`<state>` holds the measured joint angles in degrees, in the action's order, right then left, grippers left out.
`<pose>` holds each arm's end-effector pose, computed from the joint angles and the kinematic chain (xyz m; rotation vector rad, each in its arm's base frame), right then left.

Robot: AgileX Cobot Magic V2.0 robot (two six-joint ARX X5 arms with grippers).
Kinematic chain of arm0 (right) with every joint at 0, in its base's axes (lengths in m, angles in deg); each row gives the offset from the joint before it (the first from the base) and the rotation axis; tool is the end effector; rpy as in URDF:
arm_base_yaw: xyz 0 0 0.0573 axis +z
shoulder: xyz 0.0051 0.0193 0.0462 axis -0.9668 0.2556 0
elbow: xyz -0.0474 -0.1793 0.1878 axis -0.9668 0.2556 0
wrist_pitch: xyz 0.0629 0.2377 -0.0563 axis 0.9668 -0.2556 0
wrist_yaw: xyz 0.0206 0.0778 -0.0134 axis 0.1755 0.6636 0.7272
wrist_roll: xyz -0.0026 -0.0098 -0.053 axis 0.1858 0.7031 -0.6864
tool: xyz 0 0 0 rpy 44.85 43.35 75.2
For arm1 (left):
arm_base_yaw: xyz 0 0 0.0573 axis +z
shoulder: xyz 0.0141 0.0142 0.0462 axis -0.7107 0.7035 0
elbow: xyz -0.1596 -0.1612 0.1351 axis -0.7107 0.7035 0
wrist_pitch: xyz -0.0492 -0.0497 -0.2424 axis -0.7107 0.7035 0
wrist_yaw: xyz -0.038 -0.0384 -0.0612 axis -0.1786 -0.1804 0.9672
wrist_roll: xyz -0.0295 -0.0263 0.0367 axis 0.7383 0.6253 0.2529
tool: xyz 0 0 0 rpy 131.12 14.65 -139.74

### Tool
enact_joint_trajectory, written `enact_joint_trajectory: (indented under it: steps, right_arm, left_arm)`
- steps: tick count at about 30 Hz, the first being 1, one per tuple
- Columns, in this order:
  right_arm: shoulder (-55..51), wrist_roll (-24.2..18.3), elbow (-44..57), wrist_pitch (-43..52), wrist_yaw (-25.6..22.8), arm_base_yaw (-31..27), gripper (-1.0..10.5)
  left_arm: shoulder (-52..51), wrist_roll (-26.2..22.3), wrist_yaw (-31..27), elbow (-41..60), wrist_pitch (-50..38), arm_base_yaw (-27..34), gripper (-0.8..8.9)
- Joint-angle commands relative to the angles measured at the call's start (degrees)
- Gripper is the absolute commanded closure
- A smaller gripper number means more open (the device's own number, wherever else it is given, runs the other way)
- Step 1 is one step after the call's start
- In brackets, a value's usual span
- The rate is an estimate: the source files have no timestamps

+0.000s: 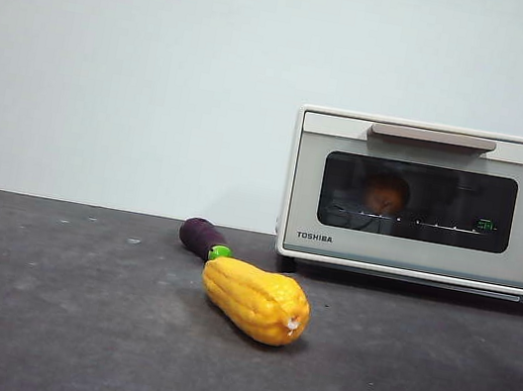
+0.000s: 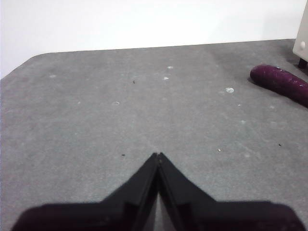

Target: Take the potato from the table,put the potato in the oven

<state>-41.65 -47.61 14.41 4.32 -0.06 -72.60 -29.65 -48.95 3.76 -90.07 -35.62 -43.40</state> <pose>0.0956 0.0042 0.1633 -0.0529 0.2046 0.0490 0.0964 0.0037 0.1514 0.0222 0.1744 0.0501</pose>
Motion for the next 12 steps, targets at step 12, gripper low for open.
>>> enact_joint_trajectory:
  steps: [12]
  right_arm:
    - [-3.28,-1.49,3.37,1.53,-0.94,-0.09,9.5]
  left_arm:
    - [0.13,0.57,0.02,0.57,-0.44,0.22,8.17]
